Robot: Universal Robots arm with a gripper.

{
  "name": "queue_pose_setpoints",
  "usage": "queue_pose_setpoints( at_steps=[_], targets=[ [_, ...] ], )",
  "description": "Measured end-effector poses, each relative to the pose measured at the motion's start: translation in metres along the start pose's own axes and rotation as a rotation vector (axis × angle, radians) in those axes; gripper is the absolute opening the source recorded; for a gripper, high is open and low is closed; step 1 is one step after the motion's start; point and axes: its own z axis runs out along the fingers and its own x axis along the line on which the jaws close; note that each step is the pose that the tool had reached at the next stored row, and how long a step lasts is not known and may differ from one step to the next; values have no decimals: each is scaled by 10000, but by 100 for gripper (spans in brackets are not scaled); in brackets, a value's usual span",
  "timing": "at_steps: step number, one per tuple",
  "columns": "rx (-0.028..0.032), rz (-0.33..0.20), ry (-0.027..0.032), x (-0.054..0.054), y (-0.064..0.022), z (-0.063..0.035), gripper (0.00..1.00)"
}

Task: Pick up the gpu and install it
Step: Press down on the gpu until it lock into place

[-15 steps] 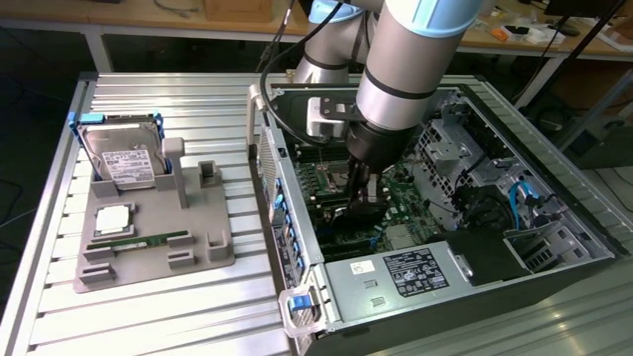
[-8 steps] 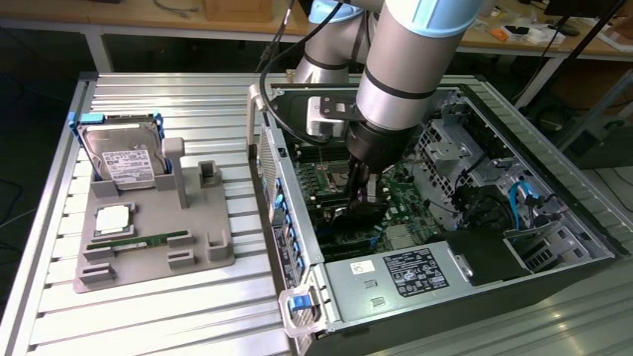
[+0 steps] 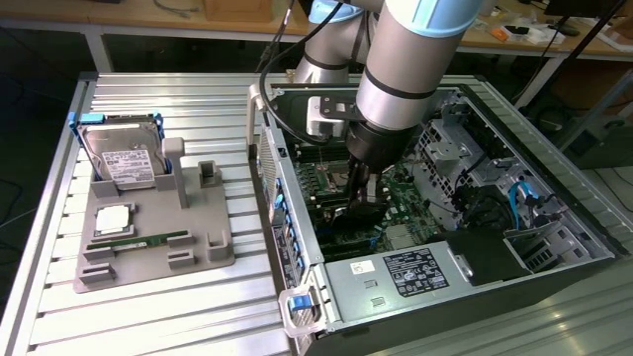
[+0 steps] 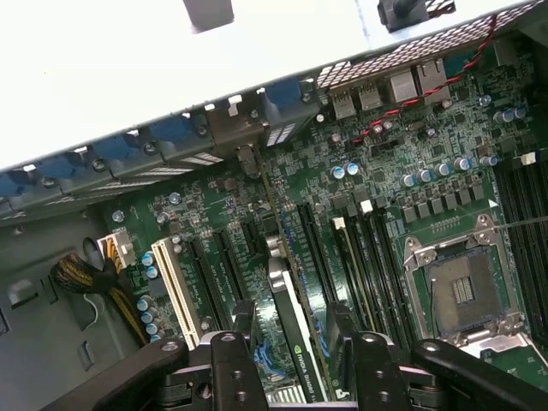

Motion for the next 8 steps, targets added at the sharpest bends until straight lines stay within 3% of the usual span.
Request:
queue_pose_setpoints(
  at_steps=[8],
  targets=[
    [2, 68, 2, 0, 0, 0, 47]
  ],
)
